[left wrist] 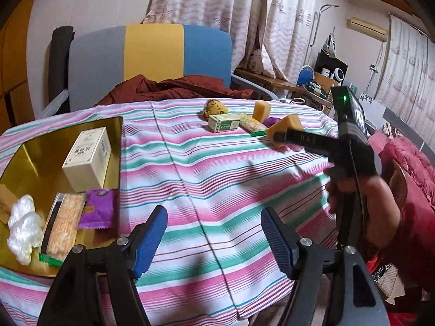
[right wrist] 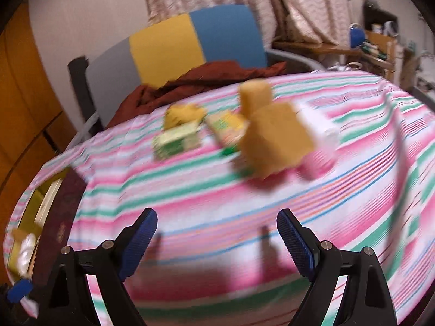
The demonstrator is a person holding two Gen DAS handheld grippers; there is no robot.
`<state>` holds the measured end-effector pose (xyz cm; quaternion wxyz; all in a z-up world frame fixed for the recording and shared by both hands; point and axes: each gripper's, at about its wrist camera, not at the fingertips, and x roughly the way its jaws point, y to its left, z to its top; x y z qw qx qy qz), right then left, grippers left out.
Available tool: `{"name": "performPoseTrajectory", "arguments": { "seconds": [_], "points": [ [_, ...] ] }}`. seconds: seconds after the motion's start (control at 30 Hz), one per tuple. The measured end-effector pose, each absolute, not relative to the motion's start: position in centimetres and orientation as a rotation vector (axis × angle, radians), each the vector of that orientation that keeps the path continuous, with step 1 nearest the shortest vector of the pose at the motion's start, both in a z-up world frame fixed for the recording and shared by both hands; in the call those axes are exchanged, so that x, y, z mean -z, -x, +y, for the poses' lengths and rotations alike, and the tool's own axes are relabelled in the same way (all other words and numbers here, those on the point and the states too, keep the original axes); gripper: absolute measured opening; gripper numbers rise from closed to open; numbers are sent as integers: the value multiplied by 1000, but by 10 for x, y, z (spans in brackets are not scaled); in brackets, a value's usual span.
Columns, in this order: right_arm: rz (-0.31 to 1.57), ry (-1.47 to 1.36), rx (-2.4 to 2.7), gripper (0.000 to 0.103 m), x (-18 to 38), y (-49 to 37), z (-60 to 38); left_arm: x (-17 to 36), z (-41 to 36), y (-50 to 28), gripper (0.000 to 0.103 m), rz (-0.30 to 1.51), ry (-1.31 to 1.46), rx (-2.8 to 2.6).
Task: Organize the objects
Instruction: 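Reach right tool to pink hair curler and grasp it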
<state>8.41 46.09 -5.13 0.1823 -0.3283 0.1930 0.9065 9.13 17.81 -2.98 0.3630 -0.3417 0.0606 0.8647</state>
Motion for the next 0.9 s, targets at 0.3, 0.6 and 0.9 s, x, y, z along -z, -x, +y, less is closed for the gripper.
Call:
{"name": "performPoseTrajectory", "arguments": {
  "seconds": [0.3, 0.6, 0.9],
  "points": [
    [570, 819, -2487, 92, 28, -61, 533, 30, 195, -93, 72, 187, 890, -2205],
    [520, 879, -2712, 99, 32, -67, 475, 31, 202, -89, 72, 174, 911, -2207],
    [537, 763, -2808, 98, 28, -112, 468, 29, 212, -84, 72, 157, 913, -2200]
  ]
}}
